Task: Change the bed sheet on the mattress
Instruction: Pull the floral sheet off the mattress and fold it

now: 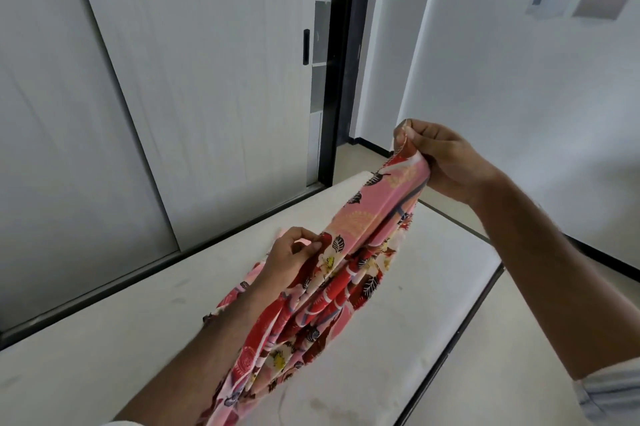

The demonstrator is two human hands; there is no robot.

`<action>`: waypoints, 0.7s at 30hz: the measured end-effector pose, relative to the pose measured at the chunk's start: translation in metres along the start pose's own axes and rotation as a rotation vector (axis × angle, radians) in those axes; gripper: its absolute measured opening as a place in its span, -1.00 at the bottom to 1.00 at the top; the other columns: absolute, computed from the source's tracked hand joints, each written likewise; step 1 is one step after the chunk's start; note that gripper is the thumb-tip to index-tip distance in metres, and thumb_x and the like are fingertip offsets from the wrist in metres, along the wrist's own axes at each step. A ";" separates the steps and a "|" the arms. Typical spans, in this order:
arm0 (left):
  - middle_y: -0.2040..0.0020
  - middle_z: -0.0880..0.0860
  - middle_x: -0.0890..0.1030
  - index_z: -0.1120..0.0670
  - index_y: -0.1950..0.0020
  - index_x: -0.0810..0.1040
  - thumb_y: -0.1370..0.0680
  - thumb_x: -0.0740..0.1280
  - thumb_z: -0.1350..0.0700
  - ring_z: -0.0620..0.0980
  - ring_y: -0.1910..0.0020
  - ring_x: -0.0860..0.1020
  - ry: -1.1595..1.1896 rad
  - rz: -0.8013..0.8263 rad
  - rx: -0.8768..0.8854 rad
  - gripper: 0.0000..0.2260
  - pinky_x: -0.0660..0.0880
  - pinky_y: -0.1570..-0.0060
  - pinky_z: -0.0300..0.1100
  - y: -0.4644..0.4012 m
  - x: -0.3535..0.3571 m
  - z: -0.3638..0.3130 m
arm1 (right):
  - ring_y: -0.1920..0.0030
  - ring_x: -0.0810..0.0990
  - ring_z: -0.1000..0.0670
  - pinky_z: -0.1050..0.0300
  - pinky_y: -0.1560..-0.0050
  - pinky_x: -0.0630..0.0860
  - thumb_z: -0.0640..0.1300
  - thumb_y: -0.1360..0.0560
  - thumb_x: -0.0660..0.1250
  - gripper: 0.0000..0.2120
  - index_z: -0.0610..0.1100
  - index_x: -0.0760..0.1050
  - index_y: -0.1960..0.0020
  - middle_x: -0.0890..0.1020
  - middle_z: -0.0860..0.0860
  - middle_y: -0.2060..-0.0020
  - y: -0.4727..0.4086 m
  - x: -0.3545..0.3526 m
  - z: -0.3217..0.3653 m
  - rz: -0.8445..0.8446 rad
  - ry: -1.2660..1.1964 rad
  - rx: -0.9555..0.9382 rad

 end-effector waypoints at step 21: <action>-0.04 -0.06 0.59 0.06 0.06 0.59 -0.55 0.46 0.11 -0.10 -0.09 0.55 -0.334 0.315 0.447 -0.93 0.49 -0.14 -0.24 0.015 0.092 0.005 | 0.37 0.35 0.10 0.24 0.29 0.42 -0.08 -0.50 0.45 -0.79 -0.08 0.44 0.20 0.44 0.07 0.34 0.108 -0.062 -0.030 -0.079 -0.259 0.029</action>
Point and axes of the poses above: each hand's wrist, its own y-axis away from the middle knuckle, its own x-axis out of the palm, z = x × y, the point moved 4 cm from there along -y, towards the middle knuckle
